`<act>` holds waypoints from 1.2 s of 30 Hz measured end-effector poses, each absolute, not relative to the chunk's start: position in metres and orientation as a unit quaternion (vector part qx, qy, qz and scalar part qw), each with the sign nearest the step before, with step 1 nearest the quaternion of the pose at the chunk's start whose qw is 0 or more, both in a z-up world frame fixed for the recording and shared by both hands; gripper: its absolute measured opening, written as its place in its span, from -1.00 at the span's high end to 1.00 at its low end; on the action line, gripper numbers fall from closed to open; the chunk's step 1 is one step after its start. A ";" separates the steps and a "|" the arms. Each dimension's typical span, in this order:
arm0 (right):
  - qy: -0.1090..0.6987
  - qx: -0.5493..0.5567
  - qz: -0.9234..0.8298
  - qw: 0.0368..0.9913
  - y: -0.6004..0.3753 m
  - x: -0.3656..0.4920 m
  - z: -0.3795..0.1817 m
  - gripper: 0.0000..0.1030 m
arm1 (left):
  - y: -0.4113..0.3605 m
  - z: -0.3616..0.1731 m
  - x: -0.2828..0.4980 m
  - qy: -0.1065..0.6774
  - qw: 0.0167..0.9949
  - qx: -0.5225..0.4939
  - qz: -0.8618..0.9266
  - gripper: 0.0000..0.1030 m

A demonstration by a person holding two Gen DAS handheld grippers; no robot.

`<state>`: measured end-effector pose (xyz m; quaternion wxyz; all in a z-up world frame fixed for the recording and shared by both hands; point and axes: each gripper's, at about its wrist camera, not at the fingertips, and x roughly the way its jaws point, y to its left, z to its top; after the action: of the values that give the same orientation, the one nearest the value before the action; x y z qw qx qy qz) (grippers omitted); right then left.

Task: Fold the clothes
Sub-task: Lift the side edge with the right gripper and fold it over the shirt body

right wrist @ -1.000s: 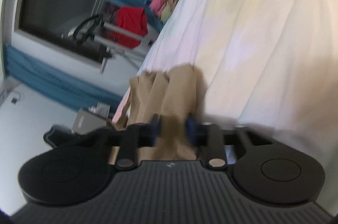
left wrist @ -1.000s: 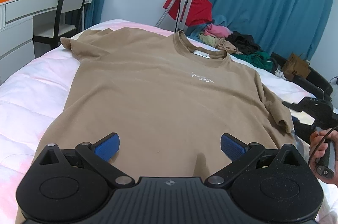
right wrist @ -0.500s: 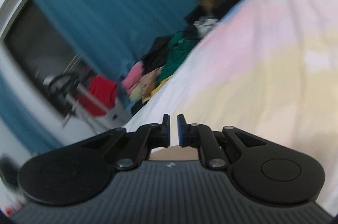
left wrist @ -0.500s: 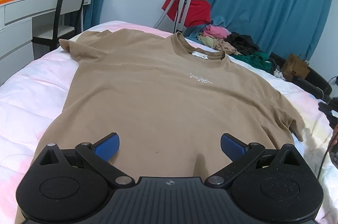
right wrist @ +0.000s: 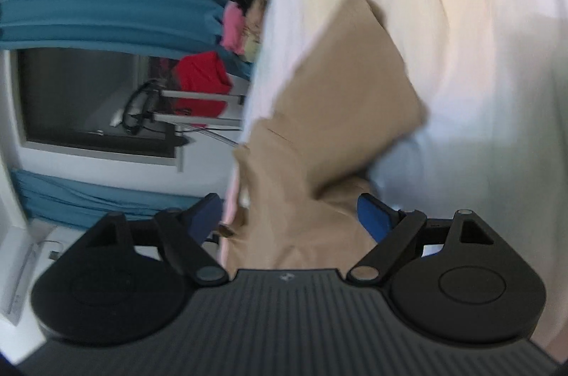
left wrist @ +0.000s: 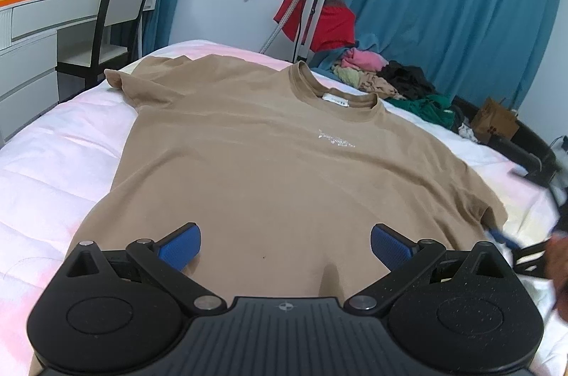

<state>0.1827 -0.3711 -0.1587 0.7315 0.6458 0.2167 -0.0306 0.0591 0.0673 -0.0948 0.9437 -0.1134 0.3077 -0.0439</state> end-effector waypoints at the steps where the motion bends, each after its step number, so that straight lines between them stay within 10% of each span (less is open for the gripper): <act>1: 0.217 0.644 -0.041 0.732 -0.370 0.186 -0.165 -0.67 | 0.067 -0.094 0.059 0.307 0.944 -0.113 -0.044 -0.99; 6: 0.146 0.636 -0.067 0.754 -0.378 0.203 -0.175 -0.32 | 0.067 -0.097 0.056 0.307 0.944 -0.109 -0.046 -1.00; 10: 0.129 0.590 -0.092 0.791 -0.388 0.213 -0.162 0.91 | 0.067 -0.099 0.058 0.311 0.943 -0.107 -0.051 -0.99; 19: 0.113 0.625 -0.085 0.768 -0.394 0.201 -0.171 0.82 | 0.070 -0.102 0.062 0.317 0.939 -0.119 -0.056 -0.99; 21: 0.123 0.653 -0.073 0.743 -0.392 0.202 -0.181 0.50 | 0.070 -0.101 0.063 0.316 0.939 -0.121 -0.054 -0.99; 23: 0.134 0.661 -0.070 0.735 -0.389 0.208 -0.185 -0.24 | 0.071 -0.100 0.065 0.317 0.939 -0.127 -0.053 -0.99; 36: 0.094 0.569 -0.172 0.798 -0.401 0.272 -0.174 -0.33 | 0.077 -0.110 0.083 0.318 0.935 -0.148 -0.057 -0.99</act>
<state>0.2724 -0.4011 -0.1739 0.7983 0.5695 0.0939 -0.1720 0.0825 0.0772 -0.1098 0.9347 -0.1478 0.3182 -0.0573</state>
